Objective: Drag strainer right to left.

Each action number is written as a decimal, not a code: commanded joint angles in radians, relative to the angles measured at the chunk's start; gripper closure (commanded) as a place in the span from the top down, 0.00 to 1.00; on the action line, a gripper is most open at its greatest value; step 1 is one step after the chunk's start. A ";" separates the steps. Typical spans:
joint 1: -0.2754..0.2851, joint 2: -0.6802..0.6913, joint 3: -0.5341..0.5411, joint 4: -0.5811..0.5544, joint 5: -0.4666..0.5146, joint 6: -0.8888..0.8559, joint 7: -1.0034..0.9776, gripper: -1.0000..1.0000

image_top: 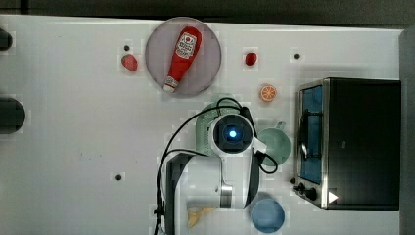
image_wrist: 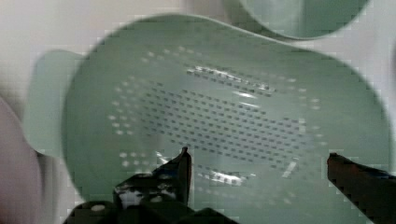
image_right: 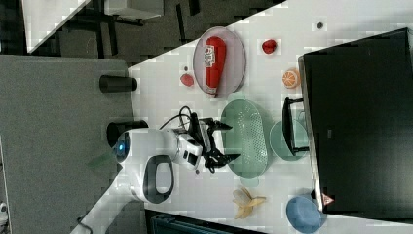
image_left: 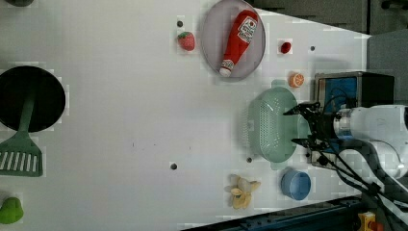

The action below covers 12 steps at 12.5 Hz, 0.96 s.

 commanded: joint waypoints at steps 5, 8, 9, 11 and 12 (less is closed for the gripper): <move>0.034 0.213 0.025 0.005 0.035 0.268 0.196 1.00; 0.064 0.254 0.032 0.003 0.037 0.289 0.261 1.00; 0.075 0.260 0.038 0.004 0.037 0.292 0.284 1.00; 0.102 0.262 0.051 0.004 0.037 0.294 0.295 1.00; 0.117 0.261 0.056 0.008 0.037 0.295 0.302 1.00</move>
